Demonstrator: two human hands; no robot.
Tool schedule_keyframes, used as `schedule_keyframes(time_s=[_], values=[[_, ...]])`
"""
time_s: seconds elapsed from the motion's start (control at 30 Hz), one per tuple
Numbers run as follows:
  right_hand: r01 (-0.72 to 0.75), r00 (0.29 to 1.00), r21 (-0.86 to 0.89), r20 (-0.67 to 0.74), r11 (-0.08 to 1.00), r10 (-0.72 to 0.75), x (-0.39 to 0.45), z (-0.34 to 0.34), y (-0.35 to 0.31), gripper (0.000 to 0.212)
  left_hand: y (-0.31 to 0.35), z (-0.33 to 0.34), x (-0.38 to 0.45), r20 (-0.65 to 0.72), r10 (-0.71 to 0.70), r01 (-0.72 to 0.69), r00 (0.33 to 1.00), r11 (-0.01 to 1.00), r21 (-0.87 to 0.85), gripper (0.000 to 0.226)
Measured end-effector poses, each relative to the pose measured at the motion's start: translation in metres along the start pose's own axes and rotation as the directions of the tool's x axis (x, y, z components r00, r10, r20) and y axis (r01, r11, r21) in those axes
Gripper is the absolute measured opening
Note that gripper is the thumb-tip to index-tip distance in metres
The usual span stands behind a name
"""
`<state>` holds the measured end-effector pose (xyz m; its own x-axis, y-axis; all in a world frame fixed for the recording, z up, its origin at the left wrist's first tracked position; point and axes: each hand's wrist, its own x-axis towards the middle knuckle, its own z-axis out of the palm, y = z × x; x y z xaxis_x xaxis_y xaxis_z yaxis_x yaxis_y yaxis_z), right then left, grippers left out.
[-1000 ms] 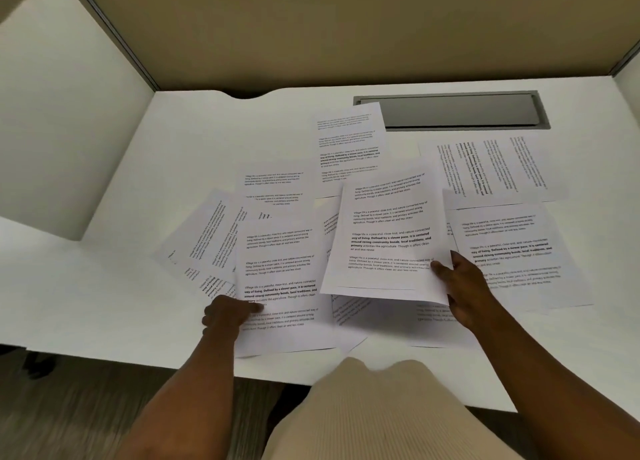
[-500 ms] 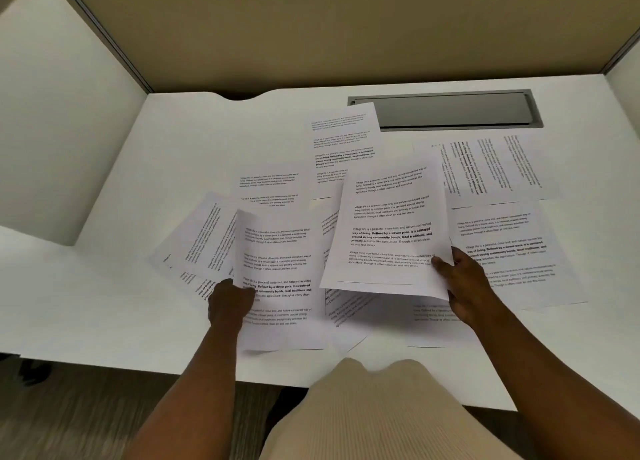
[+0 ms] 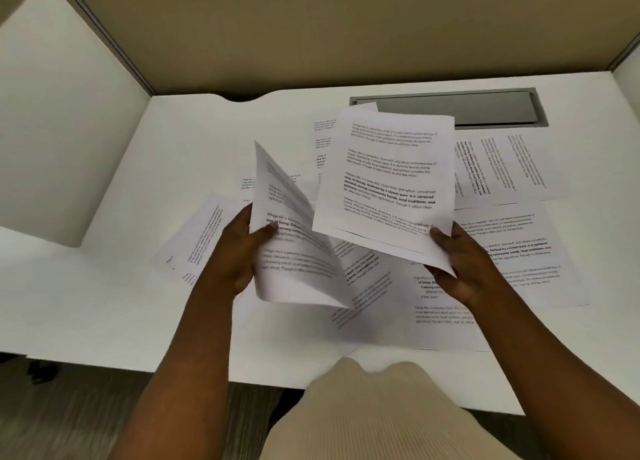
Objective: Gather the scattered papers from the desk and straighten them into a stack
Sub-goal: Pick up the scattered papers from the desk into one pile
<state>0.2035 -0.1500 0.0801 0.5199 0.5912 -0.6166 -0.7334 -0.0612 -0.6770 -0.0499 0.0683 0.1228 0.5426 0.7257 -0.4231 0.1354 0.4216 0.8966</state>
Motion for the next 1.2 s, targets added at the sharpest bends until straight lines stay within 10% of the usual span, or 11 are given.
schedule_keyframes(time_s=[0.23, 0.47, 0.7, 0.87, 1.2], values=[[-0.099, 0.993, 0.092, 0.072, 0.991, 0.092, 0.003, 0.012, 0.003, 0.050, -0.002, 0.033, 0.003, 0.197, 0.050, 0.007, 0.979, 0.961, -0.278, 0.054], [-0.262, 0.958, -0.194, 0.069, 0.945, 0.280, 0.013, -0.005, 0.043, 0.031, -0.052, 0.035, -0.003, 0.243, -0.283, 0.321, 0.928, 0.938, -0.134, 0.040], [-0.156, 0.988, -0.583, -0.094, 0.797, 0.125, 0.017, -0.018, 0.077, 0.042, -0.096, 0.030, -0.007, 0.101, -0.411, 0.409, 0.906, 0.912, 0.040, 0.031], [-0.163, 0.986, -0.591, -0.086, 0.790, 0.140, 0.017, -0.021, 0.083, 0.040, -0.100, 0.029, -0.005, -0.077, -0.467, 0.463, 0.881, 0.884, -0.066, 0.038], [0.013, 0.998, -0.511, 0.053, 0.859, 0.017, 0.017, -0.013, 0.048, 0.037, -0.081, 0.034, 0.013, 0.023, -0.312, 0.312, 0.950, 0.950, -0.027, 0.040]])
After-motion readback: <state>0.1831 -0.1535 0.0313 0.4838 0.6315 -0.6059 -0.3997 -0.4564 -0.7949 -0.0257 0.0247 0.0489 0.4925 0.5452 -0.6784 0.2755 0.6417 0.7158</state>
